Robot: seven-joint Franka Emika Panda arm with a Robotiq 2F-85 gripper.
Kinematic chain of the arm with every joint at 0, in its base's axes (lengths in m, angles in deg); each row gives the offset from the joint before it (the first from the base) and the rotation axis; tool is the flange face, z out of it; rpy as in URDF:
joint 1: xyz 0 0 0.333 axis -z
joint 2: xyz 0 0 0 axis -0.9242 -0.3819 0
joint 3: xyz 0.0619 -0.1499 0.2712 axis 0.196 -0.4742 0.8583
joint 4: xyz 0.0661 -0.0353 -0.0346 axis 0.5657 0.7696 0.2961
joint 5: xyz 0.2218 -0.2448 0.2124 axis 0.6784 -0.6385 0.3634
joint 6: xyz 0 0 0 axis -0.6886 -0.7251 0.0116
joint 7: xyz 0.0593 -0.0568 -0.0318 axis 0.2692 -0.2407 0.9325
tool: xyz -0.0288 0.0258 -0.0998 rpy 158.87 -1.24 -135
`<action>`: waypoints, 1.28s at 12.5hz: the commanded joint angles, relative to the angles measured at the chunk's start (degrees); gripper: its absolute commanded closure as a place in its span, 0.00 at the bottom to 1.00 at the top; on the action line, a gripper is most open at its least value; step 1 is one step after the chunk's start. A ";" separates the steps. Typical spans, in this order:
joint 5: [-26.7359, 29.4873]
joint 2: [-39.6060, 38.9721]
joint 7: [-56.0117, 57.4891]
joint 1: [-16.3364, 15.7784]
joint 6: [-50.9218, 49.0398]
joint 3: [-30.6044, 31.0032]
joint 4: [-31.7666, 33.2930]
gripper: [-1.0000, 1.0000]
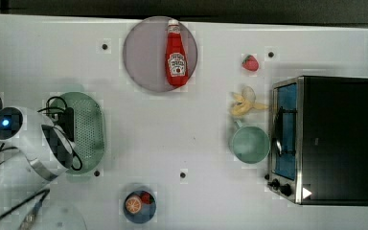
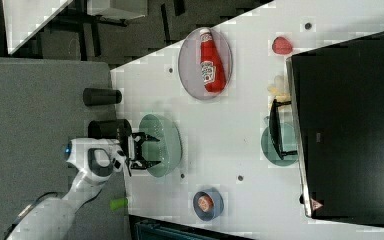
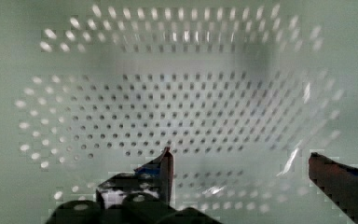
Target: Drag strainer right to left.
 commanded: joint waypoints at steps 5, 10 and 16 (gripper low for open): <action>1.03 25.27 30.85 4.64 -22.73 -8.65 -2.03 0.00; 1.00 37.19 51.89 7.55 -32.98 -20.73 -2.17 0.00; -2.36 44.45 68.28 8.68 -38.34 -33.47 -2.19 0.00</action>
